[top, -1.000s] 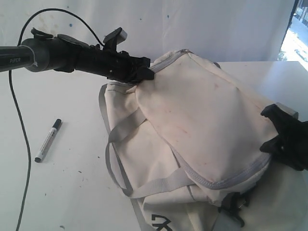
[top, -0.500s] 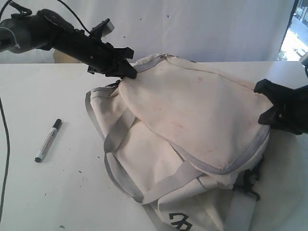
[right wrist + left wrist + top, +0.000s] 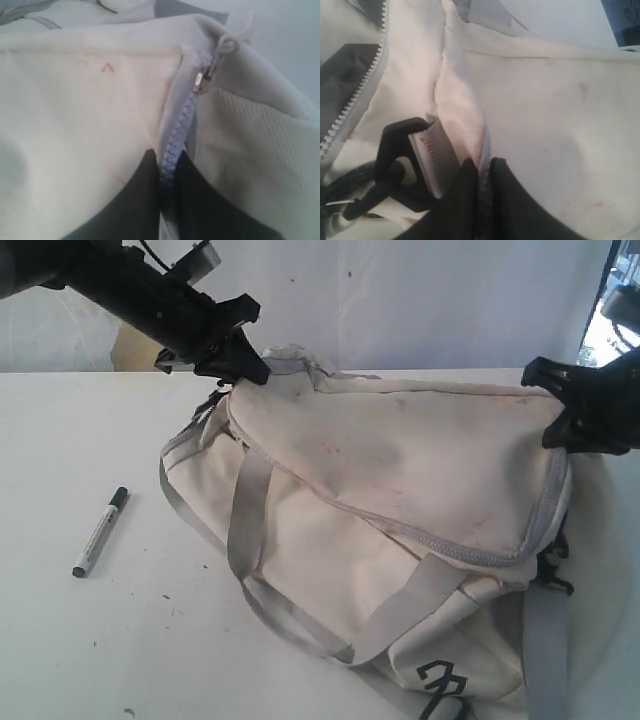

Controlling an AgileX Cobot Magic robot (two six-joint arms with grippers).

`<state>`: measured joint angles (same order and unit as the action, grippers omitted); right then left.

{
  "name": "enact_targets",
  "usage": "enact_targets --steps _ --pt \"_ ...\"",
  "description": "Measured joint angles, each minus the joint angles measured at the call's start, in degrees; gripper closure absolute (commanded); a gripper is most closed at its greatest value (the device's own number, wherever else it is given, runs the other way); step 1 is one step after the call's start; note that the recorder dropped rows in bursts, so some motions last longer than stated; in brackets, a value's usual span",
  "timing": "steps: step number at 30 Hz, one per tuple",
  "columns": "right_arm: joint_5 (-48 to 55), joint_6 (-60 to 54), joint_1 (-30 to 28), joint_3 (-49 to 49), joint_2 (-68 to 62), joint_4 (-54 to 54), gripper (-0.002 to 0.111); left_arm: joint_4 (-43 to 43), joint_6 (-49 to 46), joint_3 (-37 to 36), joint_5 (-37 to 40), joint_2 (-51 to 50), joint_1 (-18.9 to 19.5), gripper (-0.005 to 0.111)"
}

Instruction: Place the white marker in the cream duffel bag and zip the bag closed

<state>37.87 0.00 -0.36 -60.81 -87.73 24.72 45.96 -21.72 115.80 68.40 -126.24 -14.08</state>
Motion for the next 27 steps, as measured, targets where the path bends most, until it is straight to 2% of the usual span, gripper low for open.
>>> enact_targets --steps 9,20,27 --pt "8.8 5.4 0.0 -10.1 -5.7 -7.8 0.108 -3.5 4.7 -4.5 0.4 5.3 0.0 0.107" --pt "16.4 5.2 -0.6 -13.5 -8.7 -9.0 0.108 -3.2 4.4 -19.2 0.2 14.1 -0.2 0.107" --pt "21.5 0.8 -2.4 -15.6 -8.7 -7.3 0.105 -0.8 4.2 -28.1 -0.7 19.7 -0.2 0.107"
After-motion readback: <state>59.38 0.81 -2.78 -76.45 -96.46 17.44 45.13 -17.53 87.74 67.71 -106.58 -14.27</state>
